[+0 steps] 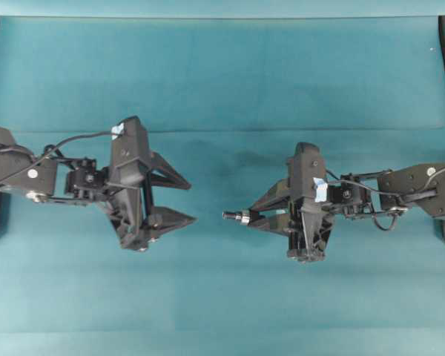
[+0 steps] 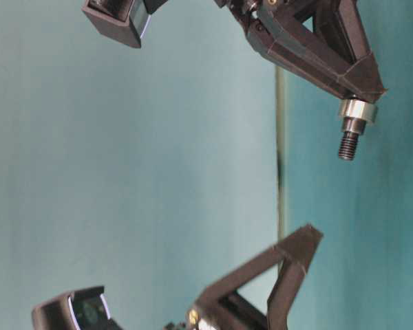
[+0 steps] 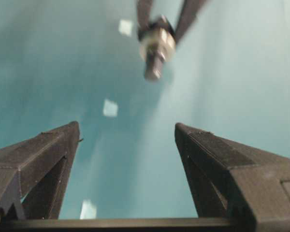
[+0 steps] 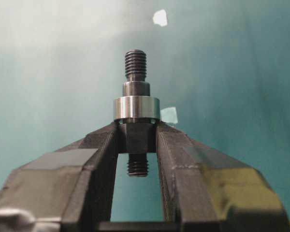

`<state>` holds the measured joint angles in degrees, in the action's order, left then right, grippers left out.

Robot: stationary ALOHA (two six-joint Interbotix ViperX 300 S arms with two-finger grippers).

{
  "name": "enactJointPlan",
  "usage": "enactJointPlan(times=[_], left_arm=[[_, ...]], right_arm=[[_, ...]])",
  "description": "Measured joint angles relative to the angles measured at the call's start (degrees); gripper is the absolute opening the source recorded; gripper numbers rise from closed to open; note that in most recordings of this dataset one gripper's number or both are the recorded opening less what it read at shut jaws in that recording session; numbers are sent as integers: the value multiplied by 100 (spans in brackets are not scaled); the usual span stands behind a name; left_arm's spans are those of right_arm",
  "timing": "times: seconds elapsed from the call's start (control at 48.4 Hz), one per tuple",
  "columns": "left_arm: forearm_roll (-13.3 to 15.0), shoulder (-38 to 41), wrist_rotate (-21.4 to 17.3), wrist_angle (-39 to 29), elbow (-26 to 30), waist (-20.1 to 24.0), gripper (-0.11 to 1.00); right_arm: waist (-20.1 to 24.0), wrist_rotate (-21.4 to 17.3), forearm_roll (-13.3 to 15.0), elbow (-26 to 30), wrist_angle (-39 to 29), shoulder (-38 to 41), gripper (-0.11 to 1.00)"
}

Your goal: Insert the washer onto the shaft with both hands.

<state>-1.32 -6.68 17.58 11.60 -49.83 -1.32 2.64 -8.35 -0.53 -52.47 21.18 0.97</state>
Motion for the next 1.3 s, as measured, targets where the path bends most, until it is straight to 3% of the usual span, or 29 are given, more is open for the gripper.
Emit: enactJointPlan(times=[1.301], left_arm=[[0,-202,-18,-176,-97,0,85]], right_arm=[[0,9,0,-9,-9,-9,0]])
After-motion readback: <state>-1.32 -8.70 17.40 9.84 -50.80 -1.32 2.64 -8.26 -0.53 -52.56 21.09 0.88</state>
